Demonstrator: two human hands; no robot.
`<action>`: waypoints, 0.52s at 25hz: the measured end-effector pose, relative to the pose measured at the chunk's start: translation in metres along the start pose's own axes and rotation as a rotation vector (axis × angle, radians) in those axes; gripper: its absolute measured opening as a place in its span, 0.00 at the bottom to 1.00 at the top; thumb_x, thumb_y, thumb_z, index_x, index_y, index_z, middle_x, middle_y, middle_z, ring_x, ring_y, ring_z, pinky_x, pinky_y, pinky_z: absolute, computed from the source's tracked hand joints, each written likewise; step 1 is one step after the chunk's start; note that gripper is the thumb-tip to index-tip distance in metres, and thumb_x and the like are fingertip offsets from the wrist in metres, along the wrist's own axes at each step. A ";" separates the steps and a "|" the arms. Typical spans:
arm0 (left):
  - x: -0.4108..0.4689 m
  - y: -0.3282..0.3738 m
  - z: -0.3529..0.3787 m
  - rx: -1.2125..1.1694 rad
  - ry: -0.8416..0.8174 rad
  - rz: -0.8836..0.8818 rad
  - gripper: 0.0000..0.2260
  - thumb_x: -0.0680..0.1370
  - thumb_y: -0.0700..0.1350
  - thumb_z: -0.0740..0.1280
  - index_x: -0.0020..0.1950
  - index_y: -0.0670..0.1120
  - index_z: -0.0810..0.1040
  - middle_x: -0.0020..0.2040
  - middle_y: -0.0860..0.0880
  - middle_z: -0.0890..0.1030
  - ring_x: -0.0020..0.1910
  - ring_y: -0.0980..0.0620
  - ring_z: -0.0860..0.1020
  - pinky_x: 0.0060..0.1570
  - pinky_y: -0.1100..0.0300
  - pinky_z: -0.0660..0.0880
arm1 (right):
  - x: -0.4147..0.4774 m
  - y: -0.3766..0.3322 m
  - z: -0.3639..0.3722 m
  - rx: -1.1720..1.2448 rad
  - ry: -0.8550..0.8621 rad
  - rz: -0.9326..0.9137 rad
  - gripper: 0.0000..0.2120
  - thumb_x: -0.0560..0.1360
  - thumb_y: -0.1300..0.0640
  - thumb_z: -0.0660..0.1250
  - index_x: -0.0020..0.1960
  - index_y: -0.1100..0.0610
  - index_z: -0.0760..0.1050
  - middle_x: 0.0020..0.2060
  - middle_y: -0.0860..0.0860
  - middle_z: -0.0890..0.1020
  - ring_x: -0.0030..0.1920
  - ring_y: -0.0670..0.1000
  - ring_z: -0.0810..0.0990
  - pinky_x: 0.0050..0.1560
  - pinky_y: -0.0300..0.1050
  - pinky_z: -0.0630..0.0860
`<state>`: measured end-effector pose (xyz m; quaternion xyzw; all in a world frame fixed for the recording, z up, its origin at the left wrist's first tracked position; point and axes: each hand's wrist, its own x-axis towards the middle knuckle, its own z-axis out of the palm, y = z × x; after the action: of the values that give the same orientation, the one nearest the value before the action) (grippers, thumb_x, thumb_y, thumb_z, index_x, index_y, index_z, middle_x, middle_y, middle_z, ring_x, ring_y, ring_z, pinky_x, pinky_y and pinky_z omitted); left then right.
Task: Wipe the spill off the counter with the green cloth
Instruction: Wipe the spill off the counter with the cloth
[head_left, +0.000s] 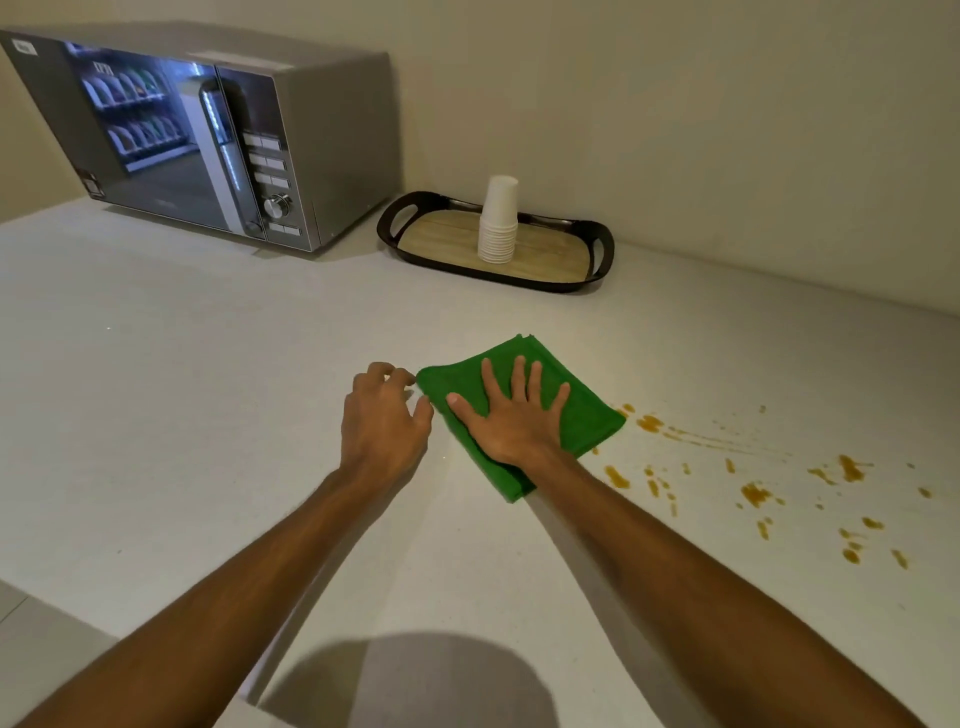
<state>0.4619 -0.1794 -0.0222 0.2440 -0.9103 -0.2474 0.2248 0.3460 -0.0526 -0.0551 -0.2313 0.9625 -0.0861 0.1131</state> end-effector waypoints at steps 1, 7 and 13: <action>0.004 -0.007 -0.001 0.023 -0.038 -0.008 0.18 0.79 0.48 0.64 0.66 0.41 0.76 0.70 0.42 0.72 0.67 0.44 0.70 0.63 0.51 0.69 | 0.009 0.002 0.000 -0.025 0.015 0.004 0.50 0.66 0.17 0.29 0.83 0.40 0.37 0.82 0.56 0.35 0.81 0.60 0.31 0.69 0.72 0.24; 0.018 -0.035 0.004 0.199 -0.330 0.114 0.27 0.83 0.55 0.52 0.79 0.44 0.57 0.80 0.42 0.52 0.79 0.42 0.49 0.77 0.46 0.47 | 0.052 0.051 -0.032 -0.080 0.054 0.135 0.49 0.67 0.18 0.31 0.83 0.39 0.39 0.83 0.54 0.39 0.82 0.60 0.37 0.72 0.76 0.31; 0.023 -0.040 0.014 0.303 -0.374 0.160 0.25 0.83 0.52 0.44 0.80 0.45 0.53 0.81 0.43 0.52 0.80 0.42 0.48 0.76 0.42 0.45 | -0.019 0.023 -0.010 -0.145 0.013 -0.115 0.41 0.73 0.21 0.31 0.82 0.37 0.36 0.82 0.52 0.35 0.82 0.58 0.34 0.74 0.72 0.31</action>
<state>0.4493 -0.2176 -0.0489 0.1521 -0.9792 -0.1305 0.0321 0.3500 -0.0230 -0.0470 -0.2932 0.9520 -0.0240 0.0845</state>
